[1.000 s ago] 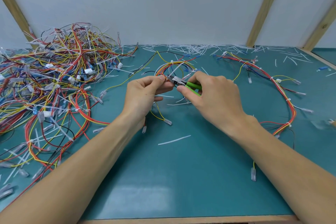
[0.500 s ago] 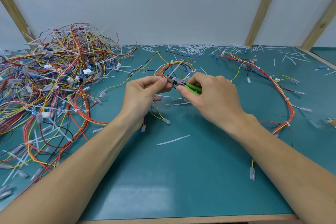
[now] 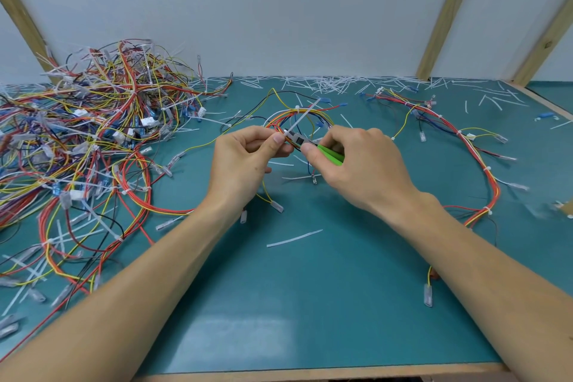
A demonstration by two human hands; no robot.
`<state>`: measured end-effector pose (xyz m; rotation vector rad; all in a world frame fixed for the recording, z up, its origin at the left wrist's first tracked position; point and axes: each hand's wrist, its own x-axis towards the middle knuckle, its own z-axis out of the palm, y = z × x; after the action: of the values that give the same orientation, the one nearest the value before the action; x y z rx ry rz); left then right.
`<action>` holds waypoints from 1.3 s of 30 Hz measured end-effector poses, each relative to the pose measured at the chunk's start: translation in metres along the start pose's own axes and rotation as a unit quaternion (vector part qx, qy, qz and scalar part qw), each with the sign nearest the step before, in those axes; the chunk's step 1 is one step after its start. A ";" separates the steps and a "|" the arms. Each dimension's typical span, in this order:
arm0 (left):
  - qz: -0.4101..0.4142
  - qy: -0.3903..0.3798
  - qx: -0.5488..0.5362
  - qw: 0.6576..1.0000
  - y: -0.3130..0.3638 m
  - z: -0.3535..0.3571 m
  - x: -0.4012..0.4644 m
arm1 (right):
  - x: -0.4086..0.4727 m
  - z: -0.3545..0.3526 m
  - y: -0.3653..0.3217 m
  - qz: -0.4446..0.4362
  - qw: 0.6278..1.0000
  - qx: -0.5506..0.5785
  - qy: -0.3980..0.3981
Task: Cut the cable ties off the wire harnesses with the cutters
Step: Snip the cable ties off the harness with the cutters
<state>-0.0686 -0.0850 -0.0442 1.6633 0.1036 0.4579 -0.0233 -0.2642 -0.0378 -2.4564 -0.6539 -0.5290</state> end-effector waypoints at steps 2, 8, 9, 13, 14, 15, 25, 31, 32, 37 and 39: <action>0.004 0.000 0.001 1.000 0.000 0.000 0.000 | 0.000 -0.001 -0.001 0.001 1.000 -0.001 -0.001; 0.011 -0.001 0.008 1.000 0.001 0.001 -0.001 | 0.001 -0.002 -0.001 0.003 1.000 -0.010 -0.007; 0.012 -0.001 0.011 1.000 0.000 0.001 -0.001 | 0.001 -0.002 -0.001 0.005 1.000 -0.011 -0.009; 0.011 -0.002 0.017 1.000 0.000 0.001 -0.001 | 0.000 -0.002 0.000 0.008 1.000 -0.015 -0.011; 0.011 -0.002 0.018 1.000 0.000 0.001 -0.001 | 0.000 -0.002 0.000 0.009 1.000 -0.016 -0.011; 0.012 -0.001 0.020 1.000 0.000 0.001 -0.001 | 0.001 -0.001 0.000 0.010 1.000 -0.017 -0.011; 0.021 -0.001 0.035 0.999 0.000 0.002 -0.002 | 0.001 -0.002 0.001 0.017 1.000 -0.013 -0.018; 0.027 -0.004 0.030 0.999 -0.001 0.002 -0.001 | 0.002 -0.003 0.000 0.021 0.999 -0.014 -0.021; 0.026 -0.005 0.029 0.999 -0.001 0.002 -0.001 | 0.002 -0.003 0.000 0.023 0.999 -0.013 -0.022; 0.032 -0.009 0.032 0.999 -0.002 0.003 -0.002 | 0.002 -0.004 0.000 0.026 0.999 -0.014 -0.025; 0.033 -0.009 0.033 0.999 -0.002 0.002 -0.001 | 0.002 -0.004 0.000 0.026 0.999 -0.014 -0.027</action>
<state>-0.0685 -0.0872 -0.0463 1.7392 0.0512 0.4950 -0.0229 -0.2659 -0.0336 -2.5141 -0.6061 -0.4546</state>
